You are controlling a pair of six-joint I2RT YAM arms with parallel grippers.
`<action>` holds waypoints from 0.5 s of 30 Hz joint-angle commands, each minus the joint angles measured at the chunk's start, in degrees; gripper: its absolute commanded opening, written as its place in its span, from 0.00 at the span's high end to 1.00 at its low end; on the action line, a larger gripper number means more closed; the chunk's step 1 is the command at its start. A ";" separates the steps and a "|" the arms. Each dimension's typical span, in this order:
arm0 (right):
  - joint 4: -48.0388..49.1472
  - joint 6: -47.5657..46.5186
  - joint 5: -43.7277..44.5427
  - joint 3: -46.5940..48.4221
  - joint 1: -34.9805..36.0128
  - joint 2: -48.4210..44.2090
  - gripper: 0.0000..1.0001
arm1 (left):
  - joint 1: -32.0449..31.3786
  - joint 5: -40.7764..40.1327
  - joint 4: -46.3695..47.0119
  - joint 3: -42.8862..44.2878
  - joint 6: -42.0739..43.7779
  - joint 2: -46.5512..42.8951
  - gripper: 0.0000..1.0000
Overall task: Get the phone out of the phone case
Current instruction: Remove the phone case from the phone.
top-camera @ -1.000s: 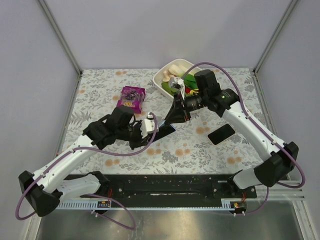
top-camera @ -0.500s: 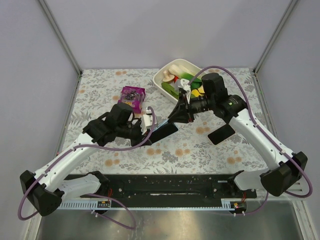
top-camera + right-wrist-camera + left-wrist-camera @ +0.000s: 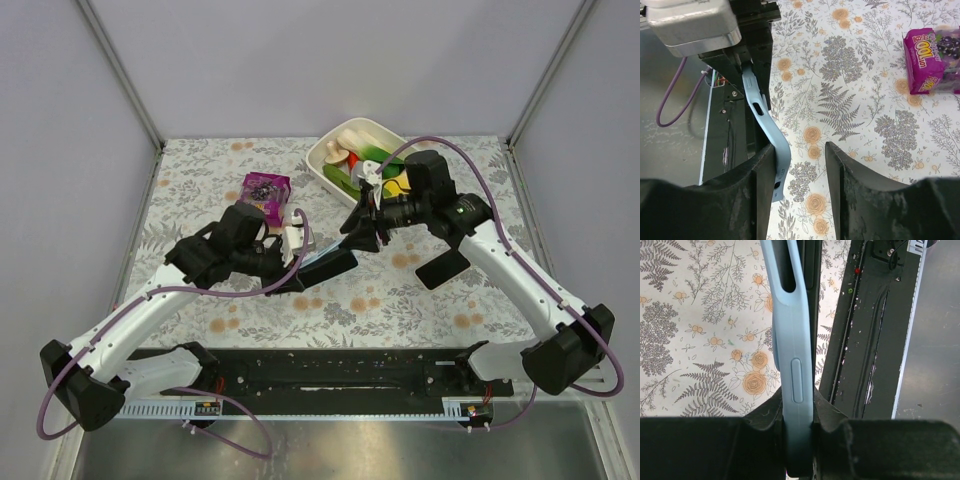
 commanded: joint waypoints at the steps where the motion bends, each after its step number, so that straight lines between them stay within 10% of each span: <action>1: -3.01 2.40 -3.18 -1.52 0.82 2.28 0.44 | 0.20 5.15 15.62 7.21 -0.31 -0.92 1.00; 11: -3.27 4.95 -11.71 -1.26 1.34 5.35 0.43 | 0.29 4.09 16.15 6.94 0.30 -1.18 1.00; 15: -3.62 5.66 -15.67 -0.56 1.69 6.85 0.67 | 0.20 3.65 16.85 6.77 0.04 -1.27 1.00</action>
